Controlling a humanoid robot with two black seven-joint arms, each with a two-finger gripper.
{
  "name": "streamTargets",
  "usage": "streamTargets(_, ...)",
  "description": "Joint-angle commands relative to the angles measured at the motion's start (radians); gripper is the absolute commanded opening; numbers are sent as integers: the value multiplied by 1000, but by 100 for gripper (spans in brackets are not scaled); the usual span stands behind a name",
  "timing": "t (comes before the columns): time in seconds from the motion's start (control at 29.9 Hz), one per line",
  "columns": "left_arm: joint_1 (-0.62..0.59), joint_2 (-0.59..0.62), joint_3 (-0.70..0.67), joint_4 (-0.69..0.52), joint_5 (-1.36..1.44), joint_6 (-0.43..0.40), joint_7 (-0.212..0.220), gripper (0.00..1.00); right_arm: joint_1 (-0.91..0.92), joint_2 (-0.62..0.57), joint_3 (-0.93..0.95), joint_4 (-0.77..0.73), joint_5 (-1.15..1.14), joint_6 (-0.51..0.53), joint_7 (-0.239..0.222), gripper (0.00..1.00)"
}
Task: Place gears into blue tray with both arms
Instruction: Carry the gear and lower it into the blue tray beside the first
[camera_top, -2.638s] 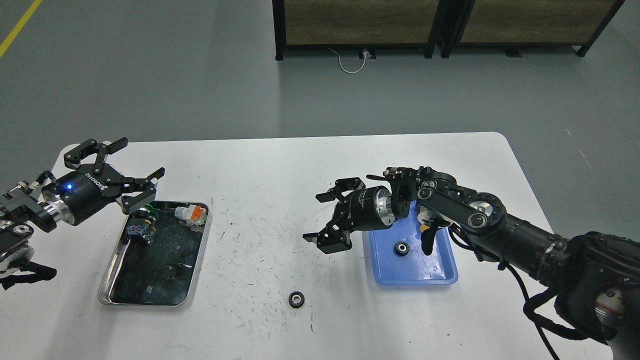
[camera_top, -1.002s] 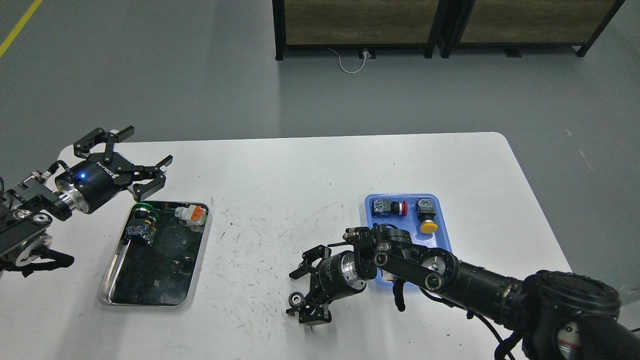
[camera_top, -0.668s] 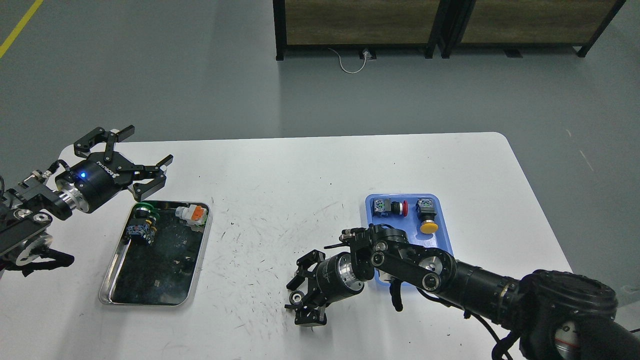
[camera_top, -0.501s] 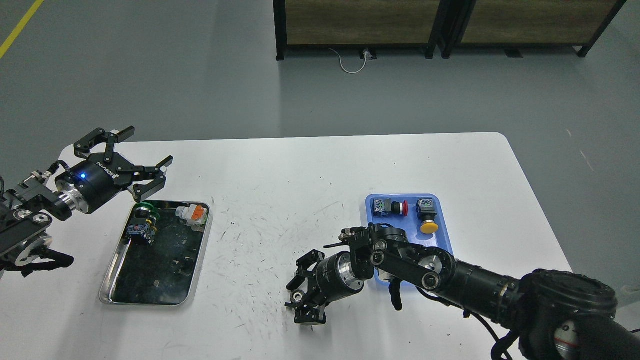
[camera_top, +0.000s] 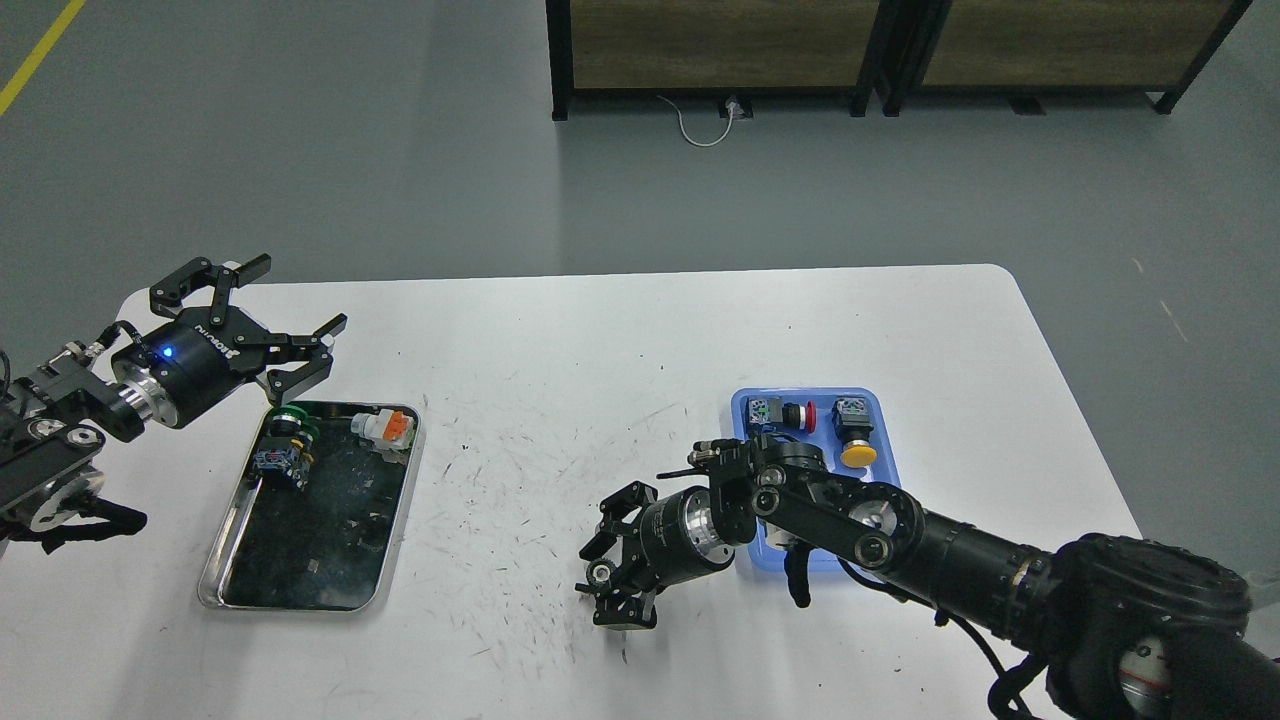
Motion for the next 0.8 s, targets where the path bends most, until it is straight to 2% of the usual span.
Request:
streamTargets(0.0,0,1,0,0,0,-2,0,97,8,-26,18,13,1,0,-2,32)
streamTargets(0.57,0,3,5,0,0,-2,2,98,-11,-275,229,107,12,0,-6,32)
streamTargets(0.77,5,3,5,-2,0,-2,17,97,-64,-358,282,148,14,0,-6,32)
